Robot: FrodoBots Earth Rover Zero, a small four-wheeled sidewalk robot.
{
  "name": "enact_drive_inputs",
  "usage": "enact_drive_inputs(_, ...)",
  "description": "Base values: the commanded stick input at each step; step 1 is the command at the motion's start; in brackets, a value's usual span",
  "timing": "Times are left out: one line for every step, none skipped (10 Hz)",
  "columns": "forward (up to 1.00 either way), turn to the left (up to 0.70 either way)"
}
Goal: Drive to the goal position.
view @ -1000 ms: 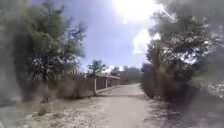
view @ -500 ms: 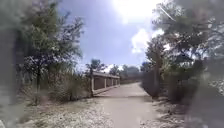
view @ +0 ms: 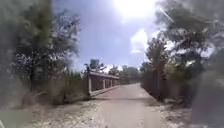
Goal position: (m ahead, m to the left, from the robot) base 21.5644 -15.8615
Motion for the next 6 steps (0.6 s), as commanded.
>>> enact_drive_inputs(0.7,0.0)
enact_drive_inputs(0.7,0.0)
enact_drive_inputs(0.7,0.0)
enact_drive_inputs(0.7,0.0)
enact_drive_inputs(0.7,0.0)
enact_drive_inputs(0.7,0.0)
